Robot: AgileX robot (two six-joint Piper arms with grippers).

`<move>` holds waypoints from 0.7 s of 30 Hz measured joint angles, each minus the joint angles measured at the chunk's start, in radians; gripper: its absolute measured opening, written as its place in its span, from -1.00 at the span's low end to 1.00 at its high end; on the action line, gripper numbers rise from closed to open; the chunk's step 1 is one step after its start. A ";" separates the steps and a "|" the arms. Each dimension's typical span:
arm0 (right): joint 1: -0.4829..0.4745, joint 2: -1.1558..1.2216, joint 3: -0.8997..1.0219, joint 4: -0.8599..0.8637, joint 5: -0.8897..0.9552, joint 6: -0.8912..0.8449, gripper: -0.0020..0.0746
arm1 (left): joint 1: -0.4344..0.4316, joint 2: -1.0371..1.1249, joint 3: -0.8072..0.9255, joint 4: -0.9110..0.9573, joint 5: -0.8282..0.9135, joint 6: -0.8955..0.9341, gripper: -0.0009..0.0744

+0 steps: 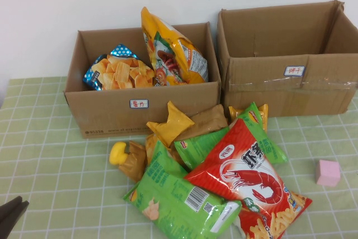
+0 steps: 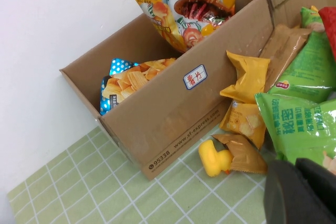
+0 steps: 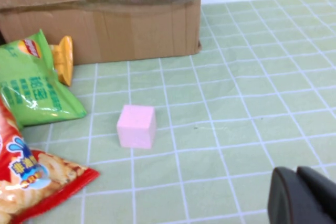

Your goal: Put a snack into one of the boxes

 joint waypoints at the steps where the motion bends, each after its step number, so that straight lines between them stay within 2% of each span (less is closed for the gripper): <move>1: 0.004 0.000 0.000 -0.005 0.003 0.012 -0.95 | 0.000 0.000 0.000 0.000 0.000 0.000 -0.98; 7: 0.019 0.000 0.000 -0.013 0.009 0.117 -0.95 | 0.000 0.000 0.000 0.000 0.000 0.000 -0.98; 21: 0.021 -0.004 0.000 -0.016 0.009 0.133 -0.95 | 0.000 0.000 0.000 0.000 0.000 0.000 -0.98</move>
